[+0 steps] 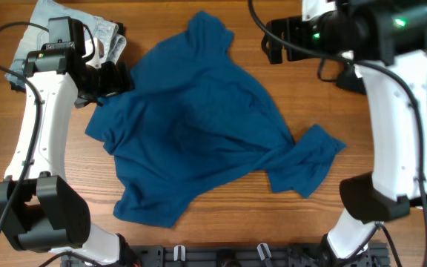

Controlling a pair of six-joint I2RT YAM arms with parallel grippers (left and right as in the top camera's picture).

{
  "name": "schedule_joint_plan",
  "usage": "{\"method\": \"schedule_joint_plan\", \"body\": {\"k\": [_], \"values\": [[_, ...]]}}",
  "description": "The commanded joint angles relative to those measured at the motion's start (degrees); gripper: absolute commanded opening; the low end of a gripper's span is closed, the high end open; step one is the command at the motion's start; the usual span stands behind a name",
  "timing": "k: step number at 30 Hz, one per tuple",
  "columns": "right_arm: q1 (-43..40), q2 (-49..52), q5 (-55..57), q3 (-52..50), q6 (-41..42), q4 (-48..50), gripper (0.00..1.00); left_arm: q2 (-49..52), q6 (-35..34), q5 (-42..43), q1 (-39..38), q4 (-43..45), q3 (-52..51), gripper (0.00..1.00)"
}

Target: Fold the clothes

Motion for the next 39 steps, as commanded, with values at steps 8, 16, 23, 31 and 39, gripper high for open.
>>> {"method": "schedule_joint_plan", "body": {"k": [8,16,23,31,39], "values": [[-0.5,-21.1,7.7,-27.7,10.0,0.0,1.0,0.5,-4.5,3.8,0.0,-1.2,0.9,1.0],[-4.3,-24.7,4.7,-55.7,14.1,10.4,0.99,0.5,-3.8,3.5,0.0,-1.5,0.4,1.0],[-8.0,-24.7,2.1,-74.8,15.5,27.9,0.92,0.5,-3.8,3.5,0.0,-1.4,0.4,1.0],[-7.9,-22.0,2.1,-87.4,17.0,40.4,0.7,0.5,-3.8,3.1,0.0,-1.4,0.4,1.0],[-7.9,-21.5,2.1,-87.5,17.0,42.9,0.04,0.5,-3.8,1.3,0.0,-1.4,0.4,1.0]]}}
